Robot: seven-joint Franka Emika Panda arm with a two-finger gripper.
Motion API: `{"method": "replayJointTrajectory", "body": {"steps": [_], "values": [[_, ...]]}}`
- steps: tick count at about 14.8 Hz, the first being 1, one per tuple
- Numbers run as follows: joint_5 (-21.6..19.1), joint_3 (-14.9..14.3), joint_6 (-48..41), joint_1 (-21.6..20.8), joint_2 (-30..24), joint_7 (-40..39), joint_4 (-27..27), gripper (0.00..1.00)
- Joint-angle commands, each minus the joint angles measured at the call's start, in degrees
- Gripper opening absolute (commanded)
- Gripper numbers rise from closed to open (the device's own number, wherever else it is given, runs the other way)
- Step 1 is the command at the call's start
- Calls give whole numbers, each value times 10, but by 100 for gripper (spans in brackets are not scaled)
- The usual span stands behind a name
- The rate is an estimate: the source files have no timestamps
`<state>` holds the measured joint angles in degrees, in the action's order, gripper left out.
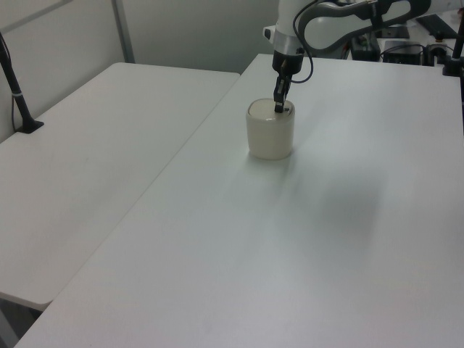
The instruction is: Open the trash bin
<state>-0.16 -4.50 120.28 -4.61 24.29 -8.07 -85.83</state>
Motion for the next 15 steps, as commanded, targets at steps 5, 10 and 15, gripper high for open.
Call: {"method": "replayJointTrajectory", "body": {"steps": [5, 10, 15], "values": [[-1, -5, 11, -4, 16, -11, -10, 0], [-6, -6, -6, -4, -29, 6, -6, 0], [-6, -6, -135, -5, -103, 24, -5, 33]]}}
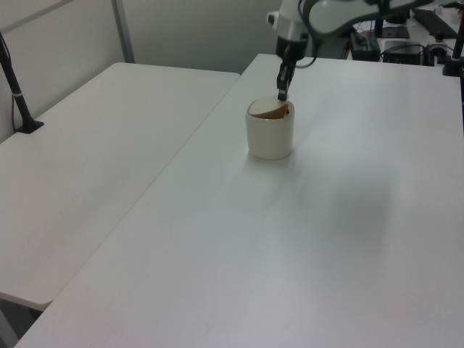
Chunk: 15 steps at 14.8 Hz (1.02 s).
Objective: Open the trash bin
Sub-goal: 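Raise the gripper away from the flipped-open lid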
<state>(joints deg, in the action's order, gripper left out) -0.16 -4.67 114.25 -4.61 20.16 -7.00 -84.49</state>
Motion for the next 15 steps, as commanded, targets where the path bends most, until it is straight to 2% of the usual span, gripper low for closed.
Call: {"method": "replayJointTrajectory", "body": {"steps": [1, 2, 3, 6, 8, 10, 15], "values": [[-6, -4, -103, -5, -76, 23, -18, 54], [-3, -4, -127, -5, -87, 33, -18, 94], [-1, -5, -148, -8, -96, 35, -18, 100], [0, -6, -198, -8, -113, 39, -18, 100], [33, -4, -224, -9, -122, 119, -19, 100], [59, -3, -226, -19, -122, 155, -20, 100], [54, -4, -236, -17, -125, 157, -18, 100]]}}
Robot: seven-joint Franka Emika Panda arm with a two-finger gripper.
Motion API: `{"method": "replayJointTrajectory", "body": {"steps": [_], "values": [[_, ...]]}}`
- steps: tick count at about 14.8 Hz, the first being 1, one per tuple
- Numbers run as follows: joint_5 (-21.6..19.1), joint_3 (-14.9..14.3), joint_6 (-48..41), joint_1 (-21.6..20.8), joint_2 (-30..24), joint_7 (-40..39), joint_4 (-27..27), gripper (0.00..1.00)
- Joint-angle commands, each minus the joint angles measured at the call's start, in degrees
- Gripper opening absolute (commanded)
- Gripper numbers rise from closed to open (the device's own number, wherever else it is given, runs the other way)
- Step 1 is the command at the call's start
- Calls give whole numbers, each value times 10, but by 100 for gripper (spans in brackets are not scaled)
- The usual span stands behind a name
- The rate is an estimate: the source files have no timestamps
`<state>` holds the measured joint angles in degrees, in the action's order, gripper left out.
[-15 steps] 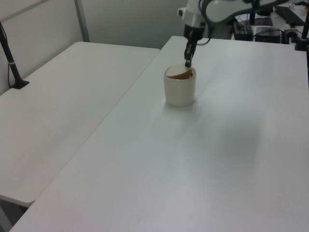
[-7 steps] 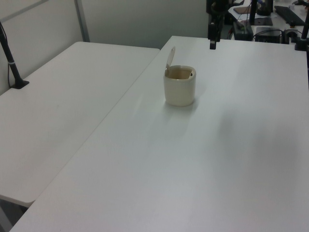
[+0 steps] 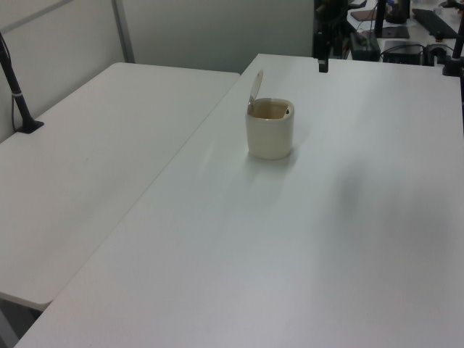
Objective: Open the trash bin
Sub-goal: 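Raise the gripper away from the flipped-open lid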
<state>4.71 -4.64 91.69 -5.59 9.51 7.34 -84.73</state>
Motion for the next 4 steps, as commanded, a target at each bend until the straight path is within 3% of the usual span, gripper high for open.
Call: {"method": "replayJointTrajectory", "body": {"steps": [1, 4], "values": [[4, -5, -11, -7, -19, 15, -16, 100], [3, -8, -11, -6, -19, 15, -15, 100]]}}
